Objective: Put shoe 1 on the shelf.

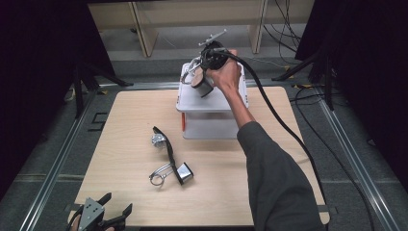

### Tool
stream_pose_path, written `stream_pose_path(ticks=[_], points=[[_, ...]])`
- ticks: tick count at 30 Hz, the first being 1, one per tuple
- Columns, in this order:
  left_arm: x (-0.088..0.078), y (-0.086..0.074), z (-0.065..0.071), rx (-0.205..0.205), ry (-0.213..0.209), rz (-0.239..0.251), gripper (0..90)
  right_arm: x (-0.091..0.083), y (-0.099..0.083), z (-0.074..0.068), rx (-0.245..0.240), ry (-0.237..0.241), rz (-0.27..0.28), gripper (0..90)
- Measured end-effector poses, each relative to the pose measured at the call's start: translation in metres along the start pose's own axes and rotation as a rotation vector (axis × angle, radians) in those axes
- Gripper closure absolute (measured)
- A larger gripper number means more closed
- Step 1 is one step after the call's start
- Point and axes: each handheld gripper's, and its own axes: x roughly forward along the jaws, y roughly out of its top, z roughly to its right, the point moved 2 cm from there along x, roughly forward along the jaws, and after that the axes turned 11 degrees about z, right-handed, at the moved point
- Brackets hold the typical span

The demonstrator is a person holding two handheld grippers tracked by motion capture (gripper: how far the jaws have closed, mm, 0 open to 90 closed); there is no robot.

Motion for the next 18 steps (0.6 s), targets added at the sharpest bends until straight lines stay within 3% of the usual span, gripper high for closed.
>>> stream_pose_path(ticks=[3, 5, 7, 8, 11, 14, 18], points=[[0.0, 0.0, 0.0, -0.001, 0.001, -0.004, 17.3, -0.001, -0.011, -0.003, 0.037, 0.014, -0.028, 85.8], [0.0, 0.0, 0.0, 0.003, 0.0, -0.008, 17.3, -0.001, -0.017, 0.0, 0.029, 0.024, -0.036, 85.6], [0.0, 0.0, 0.0, 0.0, 0.002, -0.001, 17.3, -0.001, -0.024, 0.001, 0.084, 0.05, -0.032, 85.7], [0.0, 0.0, 0.0, -0.001, 0.004, -0.005, 17.3, 0.0, -0.026, 0.002, 0.044, 0.046, -0.032, 85.7], [0.0, 0.0, 0.0, 0.001, 0.001, -0.002, 17.3, 0.001, -0.03, 0.002, 0.049, 0.043, -0.038, 85.8], [0.0, 0.0, 0.0, -0.004, 0.002, -0.003, 17.3, -0.005, -0.034, 0.007, 0.11, 0.055, -0.042, 81.6], [0.0, 0.0, 0.0, 0.0, 0.0, 0.0, 17.3, -0.014, -0.034, 0.007, 0.082, 0.043, -0.029, 72.8]])
